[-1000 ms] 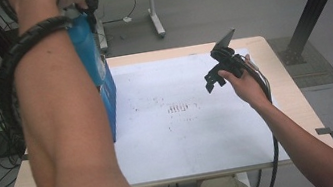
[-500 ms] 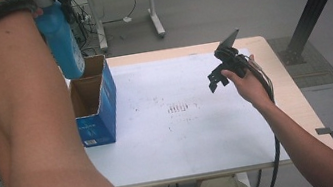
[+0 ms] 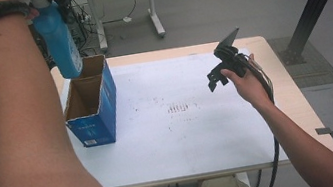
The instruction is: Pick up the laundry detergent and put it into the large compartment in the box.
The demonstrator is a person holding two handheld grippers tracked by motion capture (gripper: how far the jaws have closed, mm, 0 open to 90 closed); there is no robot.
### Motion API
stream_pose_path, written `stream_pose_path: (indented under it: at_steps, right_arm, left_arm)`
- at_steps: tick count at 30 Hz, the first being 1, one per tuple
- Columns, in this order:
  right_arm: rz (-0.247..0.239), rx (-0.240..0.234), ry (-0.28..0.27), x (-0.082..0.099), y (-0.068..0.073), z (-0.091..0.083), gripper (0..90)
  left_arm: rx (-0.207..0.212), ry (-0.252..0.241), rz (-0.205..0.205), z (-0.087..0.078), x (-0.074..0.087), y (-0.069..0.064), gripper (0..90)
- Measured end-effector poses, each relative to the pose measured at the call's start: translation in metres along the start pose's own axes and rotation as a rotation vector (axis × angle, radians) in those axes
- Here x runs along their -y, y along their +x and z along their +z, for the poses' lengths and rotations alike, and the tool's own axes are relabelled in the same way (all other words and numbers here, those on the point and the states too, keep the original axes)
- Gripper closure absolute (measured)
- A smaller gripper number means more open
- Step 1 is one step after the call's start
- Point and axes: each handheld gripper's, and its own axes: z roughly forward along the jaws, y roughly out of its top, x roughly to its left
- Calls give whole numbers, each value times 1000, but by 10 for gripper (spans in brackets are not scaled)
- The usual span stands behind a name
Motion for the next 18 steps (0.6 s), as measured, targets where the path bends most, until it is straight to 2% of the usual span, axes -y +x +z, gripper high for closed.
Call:
stream_pose_path:
  at_steps: [18]
  right_arm:
    - [2,5,0,1,0,1,79]
  left_arm:
    - [18,14,-10,24,0,13,374]
